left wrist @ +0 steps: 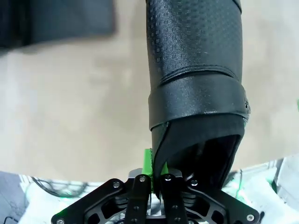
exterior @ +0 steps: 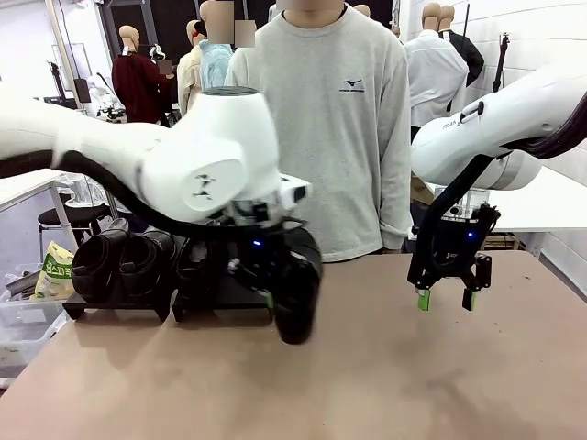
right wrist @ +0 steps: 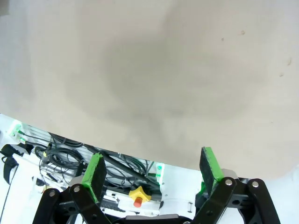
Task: Organize the shoes by placing them on the stand.
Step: Place the Shoe from the middle of the table onto the Shoes Stand.
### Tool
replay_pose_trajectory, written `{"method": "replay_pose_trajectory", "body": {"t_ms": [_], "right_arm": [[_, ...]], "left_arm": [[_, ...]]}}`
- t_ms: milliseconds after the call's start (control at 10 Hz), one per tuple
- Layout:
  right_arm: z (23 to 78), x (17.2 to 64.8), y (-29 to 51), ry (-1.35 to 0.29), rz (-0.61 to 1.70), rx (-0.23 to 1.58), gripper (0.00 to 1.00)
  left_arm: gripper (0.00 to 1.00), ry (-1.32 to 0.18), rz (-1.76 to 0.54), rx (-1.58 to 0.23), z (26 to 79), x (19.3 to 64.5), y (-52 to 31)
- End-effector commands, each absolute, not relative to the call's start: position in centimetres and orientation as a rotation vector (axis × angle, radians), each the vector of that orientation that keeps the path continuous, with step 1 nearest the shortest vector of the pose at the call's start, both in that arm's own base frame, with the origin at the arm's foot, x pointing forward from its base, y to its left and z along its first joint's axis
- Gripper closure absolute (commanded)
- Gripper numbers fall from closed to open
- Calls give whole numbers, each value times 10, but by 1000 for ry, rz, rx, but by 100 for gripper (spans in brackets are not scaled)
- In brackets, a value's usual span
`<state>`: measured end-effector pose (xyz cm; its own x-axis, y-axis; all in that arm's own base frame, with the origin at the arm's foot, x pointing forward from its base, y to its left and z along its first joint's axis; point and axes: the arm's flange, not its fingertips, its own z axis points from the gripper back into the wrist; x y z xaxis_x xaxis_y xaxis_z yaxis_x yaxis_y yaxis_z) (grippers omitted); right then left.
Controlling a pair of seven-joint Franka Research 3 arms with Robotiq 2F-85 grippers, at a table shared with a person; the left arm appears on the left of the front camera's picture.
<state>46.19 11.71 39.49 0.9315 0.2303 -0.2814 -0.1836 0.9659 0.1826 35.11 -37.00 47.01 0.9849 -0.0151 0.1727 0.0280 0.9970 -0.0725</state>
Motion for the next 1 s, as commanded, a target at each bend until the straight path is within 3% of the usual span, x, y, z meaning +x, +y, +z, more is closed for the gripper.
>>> {"method": "replay_pose_trajectory", "body": {"t_ms": [0, 300, 900], "right_arm": [[395, 462, 116, 304, 222, 138, 0], [395, 462, 116, 304, 222, 138, 0], [395, 462, 116, 304, 222, 138, 0]], "left_arm": [[100, -204, -45, -66, 453, 393, -327], [100, -232, -69, -88, 440, 453, -299], [100, -328, 88, -83, 460, 496, -270]]}}
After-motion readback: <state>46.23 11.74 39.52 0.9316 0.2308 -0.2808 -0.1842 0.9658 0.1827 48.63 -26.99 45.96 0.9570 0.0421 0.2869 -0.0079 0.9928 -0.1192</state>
